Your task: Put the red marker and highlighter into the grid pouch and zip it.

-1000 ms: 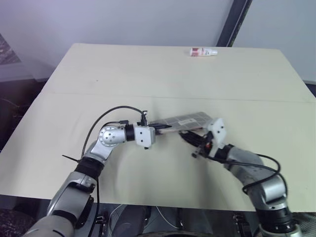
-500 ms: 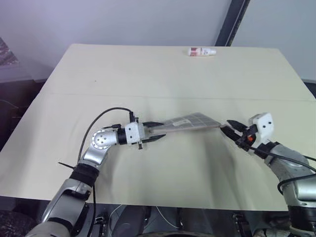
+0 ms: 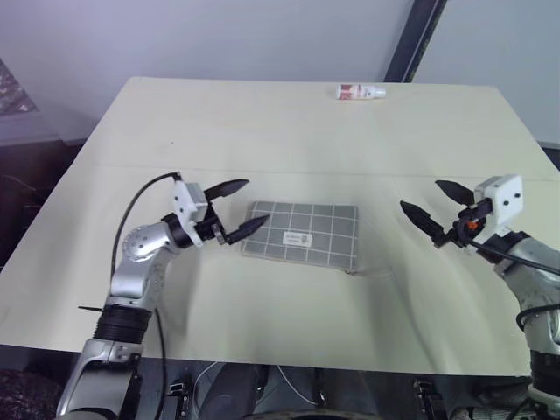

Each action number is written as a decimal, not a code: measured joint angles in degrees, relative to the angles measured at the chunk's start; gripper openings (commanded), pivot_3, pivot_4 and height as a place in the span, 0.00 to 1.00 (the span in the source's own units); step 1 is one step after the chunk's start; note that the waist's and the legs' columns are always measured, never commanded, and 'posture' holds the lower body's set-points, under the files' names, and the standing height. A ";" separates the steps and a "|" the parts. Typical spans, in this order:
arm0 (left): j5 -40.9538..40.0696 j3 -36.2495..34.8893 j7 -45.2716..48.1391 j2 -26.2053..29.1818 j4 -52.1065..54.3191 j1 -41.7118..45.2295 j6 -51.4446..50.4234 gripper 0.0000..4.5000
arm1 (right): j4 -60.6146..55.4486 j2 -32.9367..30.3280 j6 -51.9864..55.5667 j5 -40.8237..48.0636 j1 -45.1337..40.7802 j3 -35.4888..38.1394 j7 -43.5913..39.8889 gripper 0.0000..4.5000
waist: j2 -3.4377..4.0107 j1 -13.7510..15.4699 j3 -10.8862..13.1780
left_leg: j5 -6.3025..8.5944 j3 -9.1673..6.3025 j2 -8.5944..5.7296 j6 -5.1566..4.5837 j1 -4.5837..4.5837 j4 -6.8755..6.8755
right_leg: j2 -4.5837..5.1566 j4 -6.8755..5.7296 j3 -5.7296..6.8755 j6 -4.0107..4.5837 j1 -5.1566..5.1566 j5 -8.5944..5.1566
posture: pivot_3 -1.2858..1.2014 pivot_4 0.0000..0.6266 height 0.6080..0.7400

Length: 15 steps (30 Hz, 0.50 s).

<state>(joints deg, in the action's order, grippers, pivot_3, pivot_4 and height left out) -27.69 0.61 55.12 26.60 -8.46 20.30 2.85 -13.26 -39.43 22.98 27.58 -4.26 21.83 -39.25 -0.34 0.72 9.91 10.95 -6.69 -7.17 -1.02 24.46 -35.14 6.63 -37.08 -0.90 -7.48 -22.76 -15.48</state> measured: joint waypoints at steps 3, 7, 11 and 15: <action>-0.10 -1.28 -0.99 0.78 1.74 -2.17 -3.54 0.99 | -1.01 -0.07 1.10 2.30 1.83 1.44 -1.39 1.00 | 0.00 0.04 0.00 | 0.01 0.00 -0.02 0.00 0.02 0.03 | 0.05 0.01 -0.01 0.00 -0.01 0.00 | 0.52 0.24 1.00; -0.05 -3.48 -2.29 3.32 2.15 -4.58 -6.70 0.99 | -7.08 -0.83 3.12 6.63 8.48 1.85 -5.88 1.00 | 0.01 0.01 0.00 | 0.02 -0.02 0.04 0.03 0.02 0.10 | 0.04 -0.01 -0.04 0.04 -0.03 -0.03 | 0.52 0.24 1.00; 0.02 -6.32 -2.70 5.44 0.28 -4.75 -8.36 0.99 | -13.30 -2.27 3.85 9.24 16.42 2.38 -10.23 1.00 | 0.02 0.01 0.01 | 0.09 -0.01 0.03 0.14 0.01 0.04 | 0.06 0.06 -0.06 0.20 0.01 -0.11 | 0.52 0.24 1.00; 1.35 -9.63 -3.15 6.51 -8.34 -2.86 -6.24 0.99 | -18.65 -2.75 4.14 9.50 21.95 0.40 -13.04 1.00 | -0.01 -0.02 0.01 | 0.10 0.02 0.05 0.15 0.00 0.02 | 0.11 0.06 -0.07 0.22 0.01 -0.12 | 0.52 0.24 1.00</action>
<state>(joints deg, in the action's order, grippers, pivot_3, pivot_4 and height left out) -26.34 -9.02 51.97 33.11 -16.81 17.44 -3.39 -31.91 -42.18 27.12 37.08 17.69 22.23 -52.29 -0.35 0.70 9.93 11.05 -6.67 -7.12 -0.88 24.45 -35.12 6.74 -37.02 -0.96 -7.26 -22.75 -15.60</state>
